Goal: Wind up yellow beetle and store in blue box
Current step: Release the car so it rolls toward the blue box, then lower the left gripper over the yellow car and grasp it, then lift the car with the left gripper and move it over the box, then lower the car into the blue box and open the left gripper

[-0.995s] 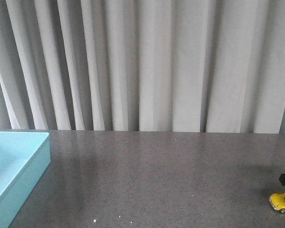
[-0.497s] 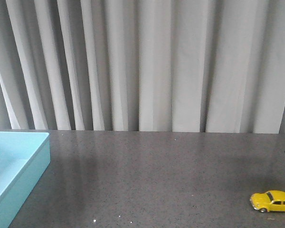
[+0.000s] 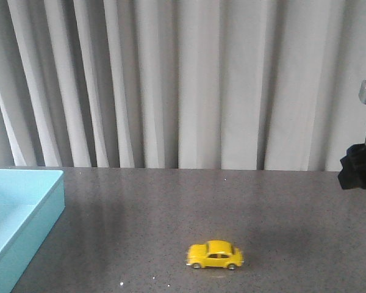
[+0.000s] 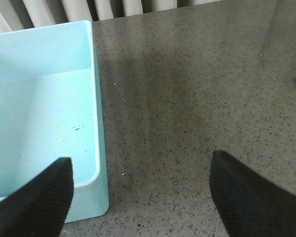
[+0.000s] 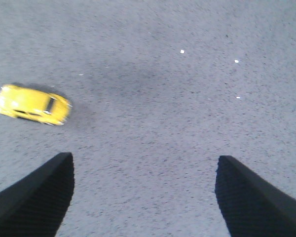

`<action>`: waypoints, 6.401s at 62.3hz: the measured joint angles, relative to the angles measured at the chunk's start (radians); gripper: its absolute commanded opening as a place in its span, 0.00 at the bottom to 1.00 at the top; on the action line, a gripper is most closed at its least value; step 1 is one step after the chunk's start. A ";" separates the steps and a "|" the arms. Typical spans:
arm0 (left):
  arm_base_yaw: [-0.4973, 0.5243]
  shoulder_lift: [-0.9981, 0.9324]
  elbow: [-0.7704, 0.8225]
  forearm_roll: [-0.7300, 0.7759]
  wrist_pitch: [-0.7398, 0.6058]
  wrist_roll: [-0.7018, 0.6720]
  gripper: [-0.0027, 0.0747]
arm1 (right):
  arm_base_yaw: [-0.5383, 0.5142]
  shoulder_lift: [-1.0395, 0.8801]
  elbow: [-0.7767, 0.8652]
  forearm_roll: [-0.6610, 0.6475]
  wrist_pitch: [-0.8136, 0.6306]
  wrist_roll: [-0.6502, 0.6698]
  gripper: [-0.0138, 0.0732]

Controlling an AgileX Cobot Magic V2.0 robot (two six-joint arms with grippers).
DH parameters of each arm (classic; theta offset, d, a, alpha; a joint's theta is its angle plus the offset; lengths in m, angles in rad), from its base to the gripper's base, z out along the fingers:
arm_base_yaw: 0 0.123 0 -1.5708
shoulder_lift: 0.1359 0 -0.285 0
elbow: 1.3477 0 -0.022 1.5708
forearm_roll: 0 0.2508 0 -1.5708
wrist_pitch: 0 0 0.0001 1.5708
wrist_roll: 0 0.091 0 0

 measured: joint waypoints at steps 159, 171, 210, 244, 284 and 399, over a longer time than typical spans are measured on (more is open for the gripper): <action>-0.054 0.987 -0.823 -0.020 0.457 0.897 0.74 | 0.039 -0.912 1.020 -0.020 -0.344 0.038 0.82; -0.073 1.096 -0.929 -0.018 0.514 0.908 0.71 | 0.039 -0.912 1.020 -0.021 -0.344 0.038 0.82; -0.073 1.270 -1.067 0.043 0.622 0.892 0.69 | 0.039 -0.912 1.020 -0.022 -0.344 0.038 0.82; -0.073 1.269 -1.067 0.032 0.638 0.872 0.31 | 0.039 -0.912 1.020 -0.022 -0.343 0.038 0.82; -0.073 0.967 -1.067 -0.199 0.689 0.809 0.31 | 0.039 -0.912 1.020 -0.022 -0.343 0.038 0.82; 0.311 1.206 -1.067 0.017 0.443 0.132 0.70 | 0.039 -0.912 1.020 -0.022 -0.343 0.038 0.82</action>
